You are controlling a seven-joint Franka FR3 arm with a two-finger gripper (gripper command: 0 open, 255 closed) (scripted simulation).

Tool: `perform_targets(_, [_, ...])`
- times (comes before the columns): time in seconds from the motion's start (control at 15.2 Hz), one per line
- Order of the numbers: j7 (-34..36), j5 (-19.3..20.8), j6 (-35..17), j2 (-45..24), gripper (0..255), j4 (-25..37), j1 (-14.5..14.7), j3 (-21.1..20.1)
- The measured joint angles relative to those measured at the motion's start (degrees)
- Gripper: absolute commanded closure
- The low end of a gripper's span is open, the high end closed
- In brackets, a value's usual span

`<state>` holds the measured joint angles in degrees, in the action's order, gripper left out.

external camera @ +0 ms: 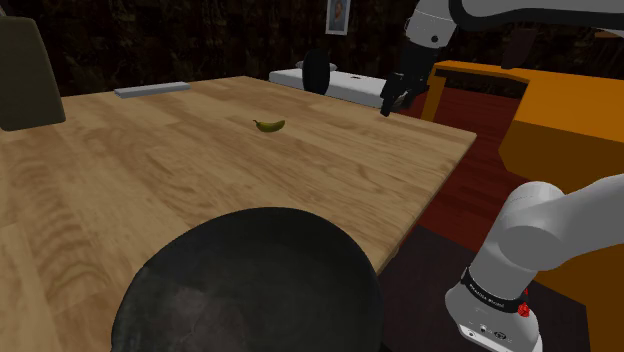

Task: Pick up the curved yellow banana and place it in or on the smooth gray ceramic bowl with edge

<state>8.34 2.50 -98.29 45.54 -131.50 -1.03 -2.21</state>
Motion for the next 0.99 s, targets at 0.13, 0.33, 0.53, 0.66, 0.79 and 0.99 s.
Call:
perform_targets(0.13, [0.53, -0.29, 0.06, -0.96, 0, 0.78, 0.17, -0.56])
perform_targets(0.33, [2.98, -1.51, 0.17, -5.5, 0, 4.13, 0.91, -3.16])
perform_targets(0.53, [5.58, -2.52, 1.46, -10.75, 0, 9.22, 1.54, -5.89])
perform_targets(0.66, [7.56, -3.02, 2.15, -14.74, 0, 12.94, 1.93, -7.86])
perform_targets(0.79, [9.47, -3.3, 2.9, -18.64, 0, 16.58, 2.28, -9.71])
perform_targets(0.99, [12.57, -3.4, 4.45, -24.31, 0, 22.35, 2.91, -12.57])
